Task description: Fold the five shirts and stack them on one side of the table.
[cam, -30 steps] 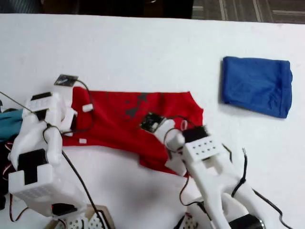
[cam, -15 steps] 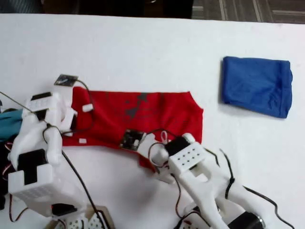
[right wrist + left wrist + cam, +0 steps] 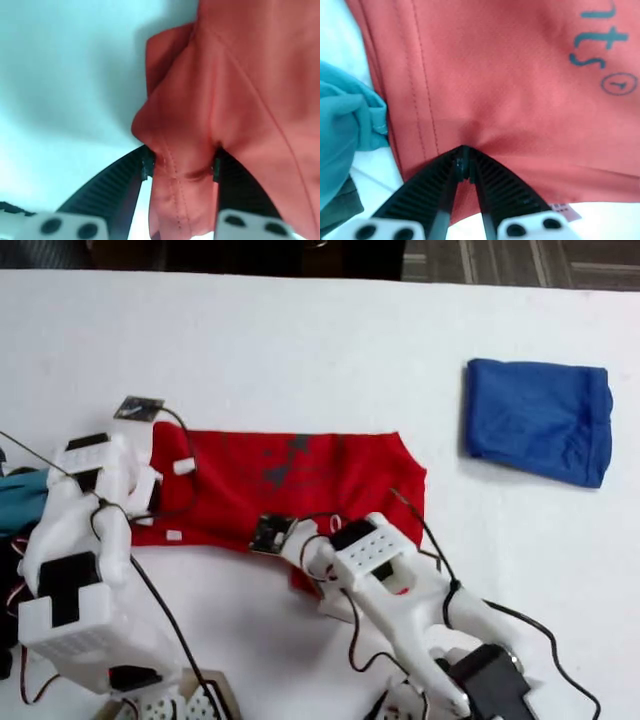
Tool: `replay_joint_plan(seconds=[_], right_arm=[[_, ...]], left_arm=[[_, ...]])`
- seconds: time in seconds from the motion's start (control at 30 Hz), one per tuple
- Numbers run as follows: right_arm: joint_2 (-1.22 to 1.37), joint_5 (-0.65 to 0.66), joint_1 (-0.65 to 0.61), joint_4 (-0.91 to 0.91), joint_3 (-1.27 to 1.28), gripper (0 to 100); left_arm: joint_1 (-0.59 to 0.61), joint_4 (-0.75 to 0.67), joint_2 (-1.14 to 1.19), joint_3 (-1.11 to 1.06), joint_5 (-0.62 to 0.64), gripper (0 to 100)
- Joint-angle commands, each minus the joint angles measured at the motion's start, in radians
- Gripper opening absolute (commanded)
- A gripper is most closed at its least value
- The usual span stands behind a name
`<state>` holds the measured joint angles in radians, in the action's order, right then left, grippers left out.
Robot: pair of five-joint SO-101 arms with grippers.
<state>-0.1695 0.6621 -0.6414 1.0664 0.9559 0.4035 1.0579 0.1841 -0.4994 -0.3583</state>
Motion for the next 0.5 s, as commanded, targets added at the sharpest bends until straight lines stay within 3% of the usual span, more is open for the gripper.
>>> replay_joint_plan(seconds=[0.0,0.17,0.47], right_arm=[[0.067,0.002,0.005,0.018,-0.020,20.0],[0.113,-0.054,0.008,0.039,-0.026,0.5],[0.113,-0.055,0.012,0.056,-0.068,1.8]], left_arm=[[-0.012,-0.023,0.003,-0.002,0.003,3],[-0.012,-0.023,0.003,-0.002,0.003,3],[-0.012,-0.023,0.003,-0.002,0.003,3]])
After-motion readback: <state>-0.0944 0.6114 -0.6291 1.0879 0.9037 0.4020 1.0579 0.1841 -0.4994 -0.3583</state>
